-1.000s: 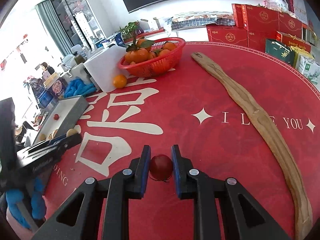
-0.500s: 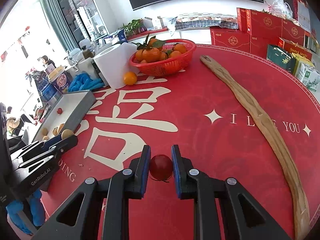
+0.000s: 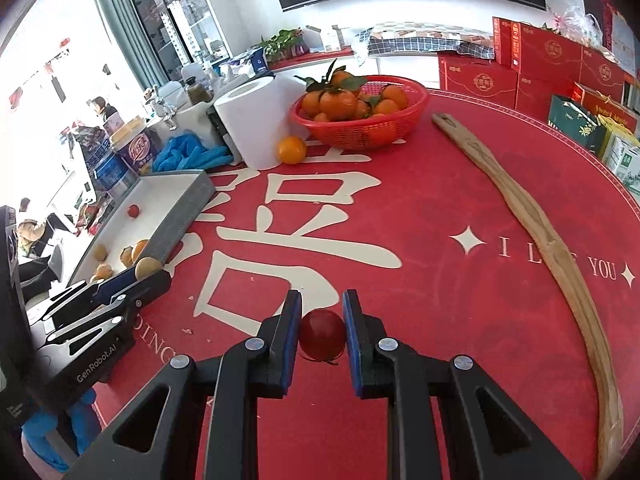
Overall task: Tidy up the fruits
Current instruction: 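Lower the tomato and kiwi onto the tablecloth and open both grippers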
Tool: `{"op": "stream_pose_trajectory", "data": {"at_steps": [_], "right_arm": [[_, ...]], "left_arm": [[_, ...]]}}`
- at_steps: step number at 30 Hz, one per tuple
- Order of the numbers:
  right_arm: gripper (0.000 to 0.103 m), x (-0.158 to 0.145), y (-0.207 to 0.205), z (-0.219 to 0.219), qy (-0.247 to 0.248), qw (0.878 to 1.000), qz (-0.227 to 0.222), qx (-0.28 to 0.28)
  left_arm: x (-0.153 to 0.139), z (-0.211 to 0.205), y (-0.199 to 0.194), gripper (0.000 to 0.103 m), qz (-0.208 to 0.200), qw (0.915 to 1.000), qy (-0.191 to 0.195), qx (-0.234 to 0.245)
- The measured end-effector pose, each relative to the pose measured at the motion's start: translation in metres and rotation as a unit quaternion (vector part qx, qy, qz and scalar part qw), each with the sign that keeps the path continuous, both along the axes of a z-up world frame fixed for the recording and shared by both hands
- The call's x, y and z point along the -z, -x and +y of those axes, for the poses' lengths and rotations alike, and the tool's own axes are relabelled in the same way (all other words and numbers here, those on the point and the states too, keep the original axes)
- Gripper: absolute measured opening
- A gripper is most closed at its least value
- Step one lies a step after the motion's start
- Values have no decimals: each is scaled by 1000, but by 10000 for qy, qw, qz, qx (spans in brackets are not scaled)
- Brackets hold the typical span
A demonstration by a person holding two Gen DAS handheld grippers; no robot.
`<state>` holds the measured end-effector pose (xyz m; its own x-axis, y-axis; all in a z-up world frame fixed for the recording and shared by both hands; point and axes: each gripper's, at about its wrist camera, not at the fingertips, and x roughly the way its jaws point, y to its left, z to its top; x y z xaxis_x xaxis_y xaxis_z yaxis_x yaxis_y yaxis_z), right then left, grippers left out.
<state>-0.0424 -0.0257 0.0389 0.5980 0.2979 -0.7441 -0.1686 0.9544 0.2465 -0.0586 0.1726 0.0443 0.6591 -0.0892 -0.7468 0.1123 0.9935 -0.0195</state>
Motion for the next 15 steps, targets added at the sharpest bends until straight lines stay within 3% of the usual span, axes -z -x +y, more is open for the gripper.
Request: {"op": "stream_pose_trajectory", "data": {"at_steps": [15], "right_arm": [[22,5,-4,20,268,9996,88,-77]], "left_arm": [[13,-1,-2,31,191,9997,97,72]]}}
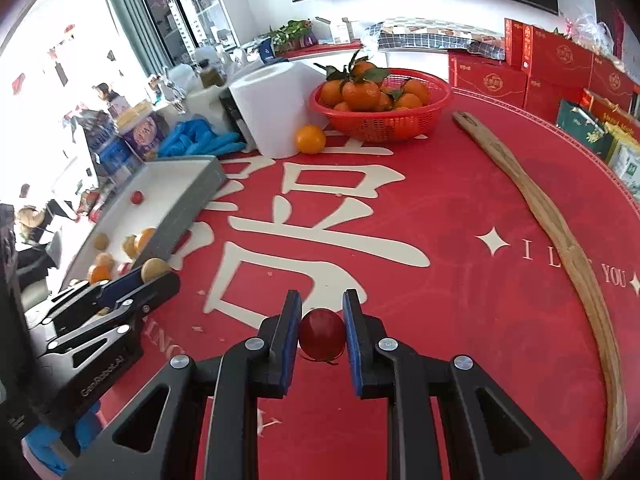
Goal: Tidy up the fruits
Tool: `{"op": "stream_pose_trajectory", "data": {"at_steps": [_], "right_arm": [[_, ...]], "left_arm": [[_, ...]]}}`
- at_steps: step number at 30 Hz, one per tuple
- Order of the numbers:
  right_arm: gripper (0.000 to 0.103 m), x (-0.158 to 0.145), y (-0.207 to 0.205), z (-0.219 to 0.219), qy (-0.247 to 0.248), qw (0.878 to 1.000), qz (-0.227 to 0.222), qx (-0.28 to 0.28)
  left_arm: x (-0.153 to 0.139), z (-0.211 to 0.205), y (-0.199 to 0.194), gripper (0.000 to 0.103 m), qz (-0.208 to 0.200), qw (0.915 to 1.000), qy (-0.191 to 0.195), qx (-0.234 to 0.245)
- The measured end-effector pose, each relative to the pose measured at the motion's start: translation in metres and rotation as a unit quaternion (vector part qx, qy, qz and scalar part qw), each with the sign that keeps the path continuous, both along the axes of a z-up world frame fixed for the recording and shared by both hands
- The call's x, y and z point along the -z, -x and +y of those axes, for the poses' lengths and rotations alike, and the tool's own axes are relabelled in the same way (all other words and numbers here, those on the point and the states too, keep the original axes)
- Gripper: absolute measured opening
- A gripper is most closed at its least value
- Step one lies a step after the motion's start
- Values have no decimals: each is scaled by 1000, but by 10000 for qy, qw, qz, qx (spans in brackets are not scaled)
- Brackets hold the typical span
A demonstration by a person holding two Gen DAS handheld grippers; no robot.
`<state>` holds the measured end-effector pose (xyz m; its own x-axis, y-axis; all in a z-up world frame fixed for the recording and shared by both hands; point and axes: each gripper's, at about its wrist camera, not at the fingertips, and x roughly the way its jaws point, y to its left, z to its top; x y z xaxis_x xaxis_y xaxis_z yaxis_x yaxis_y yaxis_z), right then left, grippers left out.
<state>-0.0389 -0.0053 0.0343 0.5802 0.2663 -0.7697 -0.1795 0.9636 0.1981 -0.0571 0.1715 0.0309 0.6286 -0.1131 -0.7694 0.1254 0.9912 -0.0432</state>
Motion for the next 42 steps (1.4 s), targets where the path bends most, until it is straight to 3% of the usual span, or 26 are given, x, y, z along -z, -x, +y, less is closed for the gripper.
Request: {"op": "stream_pose_trajectory", "data": {"at_steps": [4,7,9,10,11,12,13,14,24,28,35,42], "right_arm": [[22,11,-2,-3,546,9984,-41,167],[22,22,-3,-14,580,9979,108,266],[22,22,-1,-19,604,9977,49,295],[24,22,-1,-21,657,9973,36,321],[35,22,0,-22,655,9974,29,314],[47,21,1,-24,633,9975,24,301],[78,22,1,-25,643,9974,27,321],[85,22,2,-26,683,9970,-8,375],[87,30,1,-29,848,9950,-68,525],[103,34,-7,-30,1009,9931,85,586],[103,35,-8,-32,1004,9930,83,610],[103,34,-6,-42,1008,9901,121,970]], "left_arm": [[17,-13,-7,31,224,9997,-42,117],[20,-23,-7,32,97,9995,-296,111],[20,-26,-9,37,103,9994,-294,119],[20,-26,-10,49,112,9994,-298,106],[21,-26,-11,65,105,9994,-314,69],[22,-24,-12,72,119,9994,-324,21],[23,-23,-13,78,109,9994,-313,-29],[24,-21,-14,79,138,9995,-273,-45],[27,-30,-21,89,212,9994,-235,152],[28,-27,-25,94,258,9994,-217,78],[28,-28,-25,95,261,9994,-210,71],[28,-28,-24,95,257,9991,-224,239]]}}
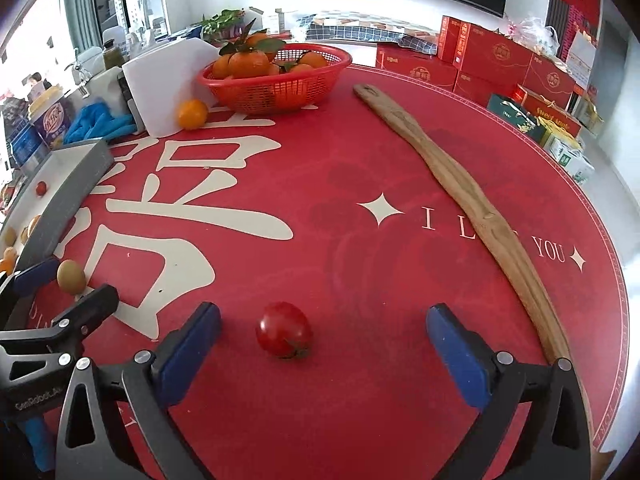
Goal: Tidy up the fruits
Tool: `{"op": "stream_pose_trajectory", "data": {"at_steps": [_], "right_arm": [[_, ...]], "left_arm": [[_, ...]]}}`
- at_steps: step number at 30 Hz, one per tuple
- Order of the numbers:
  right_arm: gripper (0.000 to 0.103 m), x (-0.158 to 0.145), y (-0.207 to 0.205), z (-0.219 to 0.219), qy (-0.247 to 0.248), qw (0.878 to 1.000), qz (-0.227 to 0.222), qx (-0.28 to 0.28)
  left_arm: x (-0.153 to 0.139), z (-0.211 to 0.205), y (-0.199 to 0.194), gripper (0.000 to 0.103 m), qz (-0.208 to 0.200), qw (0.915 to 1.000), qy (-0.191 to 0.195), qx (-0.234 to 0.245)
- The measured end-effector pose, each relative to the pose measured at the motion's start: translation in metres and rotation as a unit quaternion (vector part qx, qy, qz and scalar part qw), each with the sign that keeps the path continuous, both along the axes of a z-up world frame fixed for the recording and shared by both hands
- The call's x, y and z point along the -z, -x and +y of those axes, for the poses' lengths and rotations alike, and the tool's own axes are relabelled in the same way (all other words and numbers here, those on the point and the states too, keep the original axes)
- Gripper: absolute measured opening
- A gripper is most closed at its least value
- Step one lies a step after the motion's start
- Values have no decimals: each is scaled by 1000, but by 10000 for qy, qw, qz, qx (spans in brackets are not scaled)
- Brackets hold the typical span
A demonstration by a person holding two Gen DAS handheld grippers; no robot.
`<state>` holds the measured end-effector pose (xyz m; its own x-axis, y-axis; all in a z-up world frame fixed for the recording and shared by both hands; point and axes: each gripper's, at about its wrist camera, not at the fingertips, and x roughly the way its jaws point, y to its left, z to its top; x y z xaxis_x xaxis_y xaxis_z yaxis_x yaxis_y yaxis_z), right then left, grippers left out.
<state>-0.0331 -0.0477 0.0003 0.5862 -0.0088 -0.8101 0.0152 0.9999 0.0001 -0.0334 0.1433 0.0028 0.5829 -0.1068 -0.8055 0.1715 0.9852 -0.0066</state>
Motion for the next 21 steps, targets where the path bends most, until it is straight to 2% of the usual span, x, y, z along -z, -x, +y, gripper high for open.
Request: {"op": "stream_pose_trajectory", "data": {"at_steps": [4,11,13,18,21], "right_arm": [[103,0,-1,0,-1,10000,-7,8],[103,0,-1,0,-6,10000,-19,47],[103,0,-1,0,-6,10000,-21,50],[103,0,-1,0,-5,10000,-21,49],[103,0,-1,0,-6,10000,-20,46]], "left_arm": [[0,1,4,95,-3,9995,24,321],[-3,4,8,93,3,9985,151,517],[-4,6,7,93,32,9985,226,499],[-2,-5,-1,93,17,9993,-52,383],[0,-7,-5,100,25,9998,-59,199]]}}
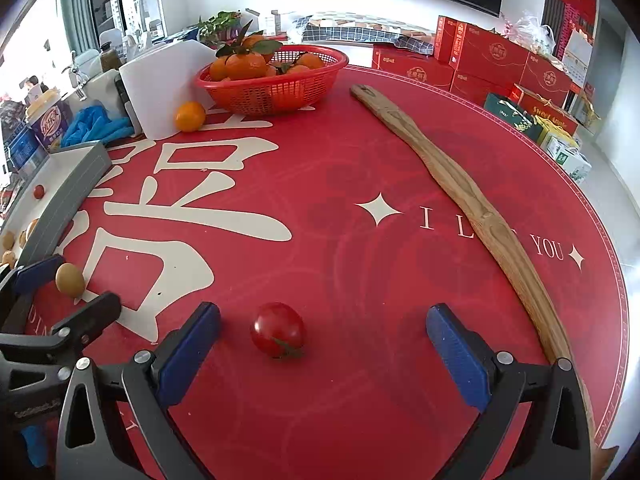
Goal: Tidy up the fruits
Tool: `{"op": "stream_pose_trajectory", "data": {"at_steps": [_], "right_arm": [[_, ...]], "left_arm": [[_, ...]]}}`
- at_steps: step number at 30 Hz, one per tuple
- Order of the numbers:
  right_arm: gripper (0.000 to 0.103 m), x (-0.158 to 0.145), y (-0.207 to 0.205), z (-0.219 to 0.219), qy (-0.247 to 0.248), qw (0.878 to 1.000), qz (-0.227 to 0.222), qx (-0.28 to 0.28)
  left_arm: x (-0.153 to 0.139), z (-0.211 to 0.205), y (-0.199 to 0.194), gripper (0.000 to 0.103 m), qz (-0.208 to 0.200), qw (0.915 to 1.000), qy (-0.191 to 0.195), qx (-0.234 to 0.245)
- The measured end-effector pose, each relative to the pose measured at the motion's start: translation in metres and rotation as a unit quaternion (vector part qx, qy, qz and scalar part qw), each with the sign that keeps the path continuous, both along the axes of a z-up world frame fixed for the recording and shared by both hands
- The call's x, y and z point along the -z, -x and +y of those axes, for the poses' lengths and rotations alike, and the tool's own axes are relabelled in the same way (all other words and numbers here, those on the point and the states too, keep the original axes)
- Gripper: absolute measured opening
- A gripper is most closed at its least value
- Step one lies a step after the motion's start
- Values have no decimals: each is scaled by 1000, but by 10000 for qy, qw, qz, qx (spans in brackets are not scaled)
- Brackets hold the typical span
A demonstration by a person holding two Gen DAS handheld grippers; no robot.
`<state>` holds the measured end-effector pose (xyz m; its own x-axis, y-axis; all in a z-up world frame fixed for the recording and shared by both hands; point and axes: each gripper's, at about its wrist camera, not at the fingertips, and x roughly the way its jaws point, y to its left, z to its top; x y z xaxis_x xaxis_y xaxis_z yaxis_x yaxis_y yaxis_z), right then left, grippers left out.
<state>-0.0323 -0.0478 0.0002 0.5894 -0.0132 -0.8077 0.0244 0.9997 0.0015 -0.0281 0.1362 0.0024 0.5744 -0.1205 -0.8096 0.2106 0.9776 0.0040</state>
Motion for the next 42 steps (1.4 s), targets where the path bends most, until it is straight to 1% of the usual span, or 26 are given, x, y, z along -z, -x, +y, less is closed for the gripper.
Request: {"op": "stream_pose_trajectory", "data": {"at_steps": [1,2,42], "right_arm": [[103,0,0,0,-1,10000,0,0],[103,0,0,0,-1,10000,-1,4],[103,0,-1,-1,-2,10000,-5,57]], "left_arm": [[1,1,-2,102,36,10000,30,-67],[1,1,-3,102,39,10000,27,-73],[2,1,-4,102,45,10000,28,-72]]}}
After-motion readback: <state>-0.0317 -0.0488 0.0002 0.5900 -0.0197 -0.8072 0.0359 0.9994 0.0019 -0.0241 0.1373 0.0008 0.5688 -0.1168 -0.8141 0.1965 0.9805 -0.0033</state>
